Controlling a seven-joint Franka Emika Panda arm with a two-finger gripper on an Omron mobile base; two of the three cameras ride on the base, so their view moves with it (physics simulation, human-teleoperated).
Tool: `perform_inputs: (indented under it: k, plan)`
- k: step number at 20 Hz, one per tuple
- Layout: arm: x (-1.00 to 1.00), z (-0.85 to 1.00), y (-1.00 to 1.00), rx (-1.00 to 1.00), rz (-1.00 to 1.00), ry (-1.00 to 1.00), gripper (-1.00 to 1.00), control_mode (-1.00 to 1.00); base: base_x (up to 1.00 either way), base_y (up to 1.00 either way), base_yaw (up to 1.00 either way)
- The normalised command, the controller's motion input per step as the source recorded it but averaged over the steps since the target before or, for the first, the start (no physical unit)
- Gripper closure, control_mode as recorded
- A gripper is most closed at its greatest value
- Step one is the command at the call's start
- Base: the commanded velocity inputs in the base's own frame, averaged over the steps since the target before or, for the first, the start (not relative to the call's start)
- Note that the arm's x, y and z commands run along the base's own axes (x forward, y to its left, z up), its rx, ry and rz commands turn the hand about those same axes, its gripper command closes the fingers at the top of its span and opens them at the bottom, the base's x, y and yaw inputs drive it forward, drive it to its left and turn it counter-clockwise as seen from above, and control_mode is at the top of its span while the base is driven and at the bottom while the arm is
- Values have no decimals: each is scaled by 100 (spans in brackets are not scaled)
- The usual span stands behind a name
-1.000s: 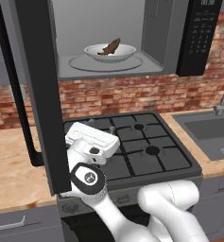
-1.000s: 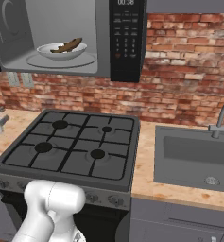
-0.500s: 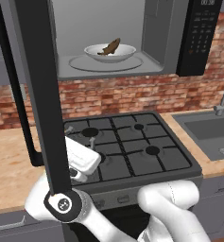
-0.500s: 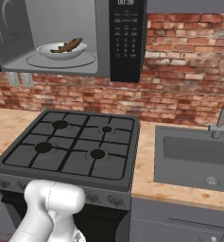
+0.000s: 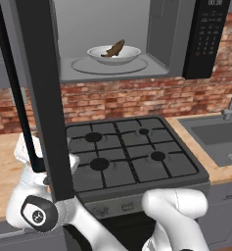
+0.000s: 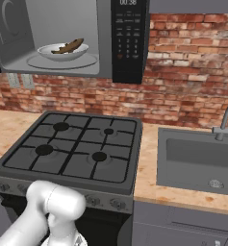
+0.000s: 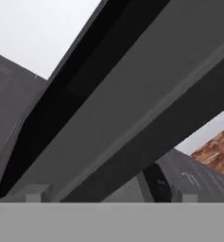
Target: Remove the pear from the bowl and place it on the small plate. Then place the bowl with only the fish in the microwave, close the door, and press the start button to microwave the fish.
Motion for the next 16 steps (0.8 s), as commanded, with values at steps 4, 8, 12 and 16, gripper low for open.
perform_inputs:
  k: [4,8,12,16]
  plan:
    - [-3,64,20,0,0,-23,-100,-100,0,0,0]
    - [-53,44,-30,23,2,-26,-100,-100,0,0,0]
    - [-59,49,-57,36,8,-23,-100,-100,0,0,0]
    - [-54,34,-89,43,16,-18,-100,-100,0,0,0]
